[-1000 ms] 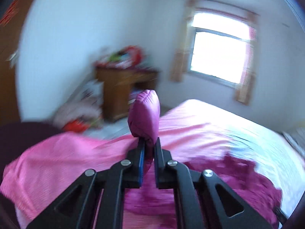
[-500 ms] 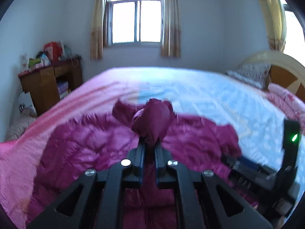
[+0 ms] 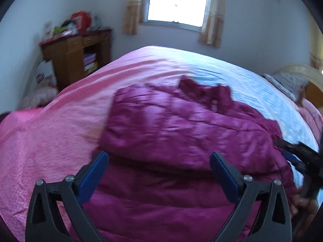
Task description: Fold large clothes
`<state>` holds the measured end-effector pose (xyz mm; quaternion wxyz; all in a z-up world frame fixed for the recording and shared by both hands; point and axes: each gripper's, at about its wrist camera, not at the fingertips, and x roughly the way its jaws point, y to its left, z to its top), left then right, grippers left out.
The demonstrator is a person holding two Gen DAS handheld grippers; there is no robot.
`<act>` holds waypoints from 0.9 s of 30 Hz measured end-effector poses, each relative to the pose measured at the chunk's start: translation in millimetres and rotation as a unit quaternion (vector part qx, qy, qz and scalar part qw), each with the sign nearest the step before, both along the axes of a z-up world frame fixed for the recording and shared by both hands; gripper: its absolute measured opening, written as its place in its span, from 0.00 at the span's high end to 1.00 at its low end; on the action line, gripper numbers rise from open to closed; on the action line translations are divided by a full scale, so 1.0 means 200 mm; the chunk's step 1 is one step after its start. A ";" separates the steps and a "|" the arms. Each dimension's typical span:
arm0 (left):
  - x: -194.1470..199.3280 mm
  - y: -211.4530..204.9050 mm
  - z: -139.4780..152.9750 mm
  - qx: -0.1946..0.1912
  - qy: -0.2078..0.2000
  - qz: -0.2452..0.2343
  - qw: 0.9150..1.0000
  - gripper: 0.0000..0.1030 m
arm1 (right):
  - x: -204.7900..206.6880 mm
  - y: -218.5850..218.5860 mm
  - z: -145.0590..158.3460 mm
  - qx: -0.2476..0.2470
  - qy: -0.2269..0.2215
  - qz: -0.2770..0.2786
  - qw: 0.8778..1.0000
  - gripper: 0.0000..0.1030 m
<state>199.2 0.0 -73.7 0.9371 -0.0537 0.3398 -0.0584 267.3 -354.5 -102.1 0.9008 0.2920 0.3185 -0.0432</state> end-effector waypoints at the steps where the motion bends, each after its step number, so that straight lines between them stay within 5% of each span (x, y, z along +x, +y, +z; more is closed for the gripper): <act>1: 0.01 0.07 -0.02 -0.012 0.005 0.018 1.000 0.01 | -0.02 0.00 0.02 0.034 -0.019 0.011 0.999 0.43; 5: 0.09 0.22 -0.14 -0.038 0.030 0.082 0.995 0.01 | 0.03 0.16 0.07 0.088 -0.031 0.085 0.992 0.42; 10: 0.10 0.26 -0.25 -0.067 0.042 0.107 0.991 0.01 | 0.20 0.42 -0.01 0.027 0.036 0.140 0.989 0.44; 13: 0.10 0.29 -0.26 -0.087 0.037 0.109 0.989 0.00 | 0.23 0.52 0.00 -0.034 0.044 0.154 0.987 0.67; 16: 0.11 0.27 -0.26 -0.084 0.038 0.120 0.988 0.00 | 0.21 0.56 0.09 -0.075 0.019 0.151 0.985 0.75; 20: 0.12 0.24 -0.26 -0.060 0.048 0.124 0.989 0.00 | 0.18 0.50 0.17 -0.121 -0.014 0.116 0.986 0.76; 23: 0.14 0.22 -0.26 -0.043 0.053 0.124 0.990 0.00 | 0.26 0.48 0.03 -0.162 0.047 0.119 0.978 0.75; 27: 0.15 0.20 -0.26 -0.030 0.056 0.126 0.990 0.00 | 0.27 0.42 -0.01 -0.135 0.049 0.128 0.981 0.62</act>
